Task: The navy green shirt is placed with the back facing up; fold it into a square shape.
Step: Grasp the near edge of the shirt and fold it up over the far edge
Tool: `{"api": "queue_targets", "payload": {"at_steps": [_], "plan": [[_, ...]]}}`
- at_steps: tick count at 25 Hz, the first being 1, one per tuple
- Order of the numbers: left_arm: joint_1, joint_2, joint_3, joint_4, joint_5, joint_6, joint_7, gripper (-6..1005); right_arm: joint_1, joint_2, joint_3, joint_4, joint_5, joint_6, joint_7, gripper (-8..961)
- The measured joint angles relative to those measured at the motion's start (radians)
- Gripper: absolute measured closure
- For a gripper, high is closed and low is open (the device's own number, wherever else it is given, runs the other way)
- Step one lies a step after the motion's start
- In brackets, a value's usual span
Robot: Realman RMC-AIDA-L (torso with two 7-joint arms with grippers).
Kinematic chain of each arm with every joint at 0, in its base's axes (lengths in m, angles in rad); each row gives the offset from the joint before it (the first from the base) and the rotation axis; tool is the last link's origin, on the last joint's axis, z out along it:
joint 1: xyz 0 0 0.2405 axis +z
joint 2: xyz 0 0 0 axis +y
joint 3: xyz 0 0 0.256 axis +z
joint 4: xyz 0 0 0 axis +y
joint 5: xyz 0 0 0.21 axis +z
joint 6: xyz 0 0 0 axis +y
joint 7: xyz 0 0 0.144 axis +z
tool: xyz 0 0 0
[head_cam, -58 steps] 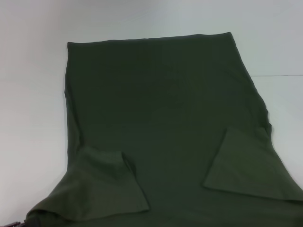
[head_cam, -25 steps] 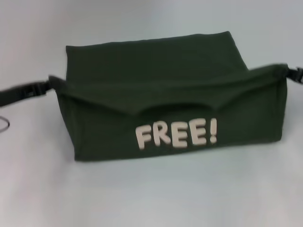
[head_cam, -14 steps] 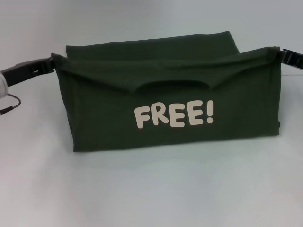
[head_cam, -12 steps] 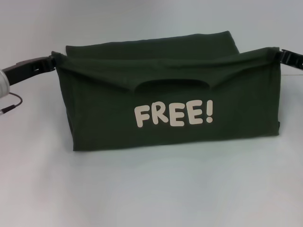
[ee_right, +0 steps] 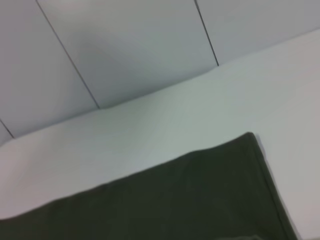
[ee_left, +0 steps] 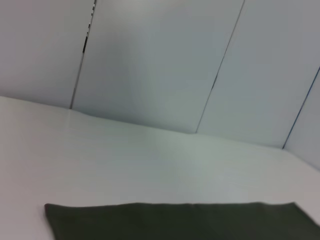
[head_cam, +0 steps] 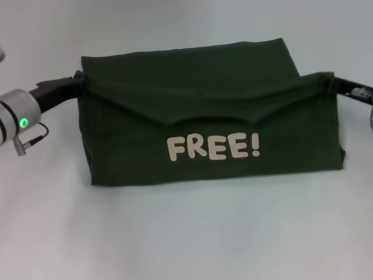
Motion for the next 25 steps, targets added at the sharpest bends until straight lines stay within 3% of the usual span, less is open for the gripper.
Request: {"api": "queue_targets", "payload": {"at_steps": [7,17,20,25], "plan": [[-0.018,-0.02,0.0,-0.032,-0.013,-0.058,0.092,967,0.012,0.04,-0.003,0.01,0.002,0.082,-0.045,876],[-0.012,-0.028,0.0,-0.029,-0.037,-0.071,0.103,965,-0.001,0.045,-0.011,0.012,0.026,0.077,-0.048,871],[-0.001,-0.033,-0.001,-0.017,-0.049,-0.069,0.109,903,-0.009,0.045,-0.017,0.005,0.026,0.072,-0.049,870],[0.032,-0.046,-0.004,0.04,-0.055,-0.06,0.094,800,-0.04,0.036,-0.013,-0.024,0.048,0.027,-0.049,696]]}}
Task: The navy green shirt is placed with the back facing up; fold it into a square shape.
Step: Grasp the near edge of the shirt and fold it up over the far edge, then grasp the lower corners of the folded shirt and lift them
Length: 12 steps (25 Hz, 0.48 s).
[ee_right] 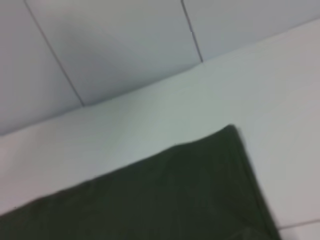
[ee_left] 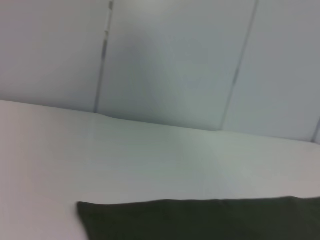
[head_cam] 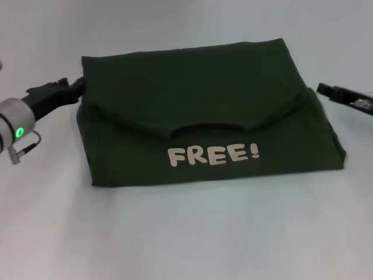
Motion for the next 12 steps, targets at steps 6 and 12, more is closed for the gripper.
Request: {"api": "queue_targets", "payload": {"at_steps": [6,12], "plan": [[0.111,-0.005,0.006,0.089,-0.046,0.237,-0.062,636,-0.08,-0.011,-0.007,-0.064,0.105,-0.152,0.004,514],[0.196,-0.002,0.019,0.121,-0.039,0.446,-0.068,391,-0.147,-0.041,-0.017,-0.069,0.1,-0.38,0.066,342]]}}
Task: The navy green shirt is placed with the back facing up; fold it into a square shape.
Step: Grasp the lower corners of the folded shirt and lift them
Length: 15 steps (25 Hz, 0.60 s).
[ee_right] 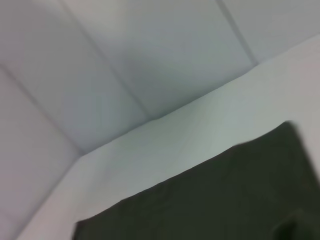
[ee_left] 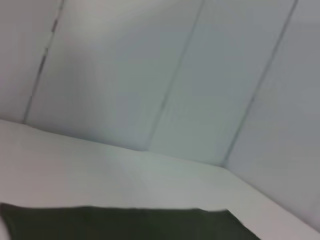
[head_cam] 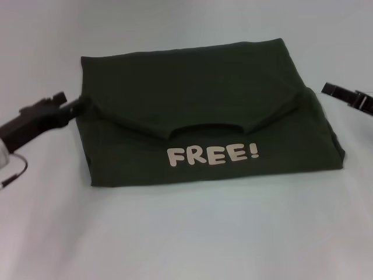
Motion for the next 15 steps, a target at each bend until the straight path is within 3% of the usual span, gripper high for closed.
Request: {"api": "queue_targets", "payload": {"at_steps": [2,8,15], "plan": [[0.032,0.001,0.023,0.01,0.002,0.028,0.005,296,-0.019,-0.009,-0.01,0.0,-0.001,-0.08,0.015,286],[0.133,0.008,0.175,0.063,0.003,0.045,0.035,226,-0.063,-0.016,-0.017,-0.001,0.0,-0.194,0.049,290],[0.154,-0.001,0.229,0.063,0.074,0.005,0.125,225,-0.076,0.006,-0.009,0.001,0.004,-0.194,0.055,293]]}}
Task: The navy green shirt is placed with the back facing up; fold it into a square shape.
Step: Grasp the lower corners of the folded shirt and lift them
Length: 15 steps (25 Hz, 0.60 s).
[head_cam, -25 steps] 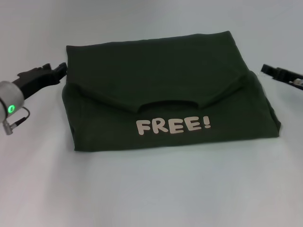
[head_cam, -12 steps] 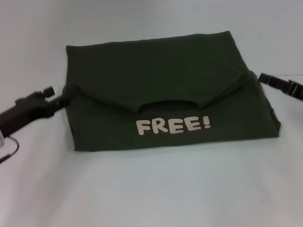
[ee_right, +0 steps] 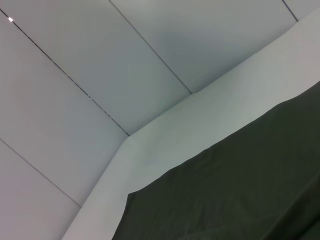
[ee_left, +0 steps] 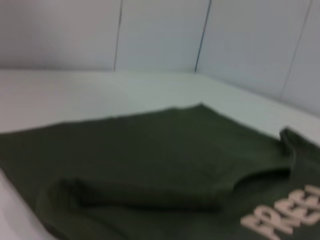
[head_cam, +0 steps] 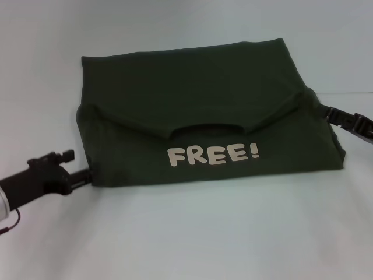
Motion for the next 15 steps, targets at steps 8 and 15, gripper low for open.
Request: {"api": "queue_targets", "payload": {"at_steps": [8,15], "plan": [[-0.006,-0.024,0.032,-0.008,0.082,-0.095,0.02,225,-0.003,0.013,0.001,0.006,0.004,0.017,-0.002,294],[-0.014,-0.028,0.095,-0.041,0.085,-0.162,0.026,225,-0.01,0.015,0.002,0.007,0.006,0.026,-0.003,294]]}}
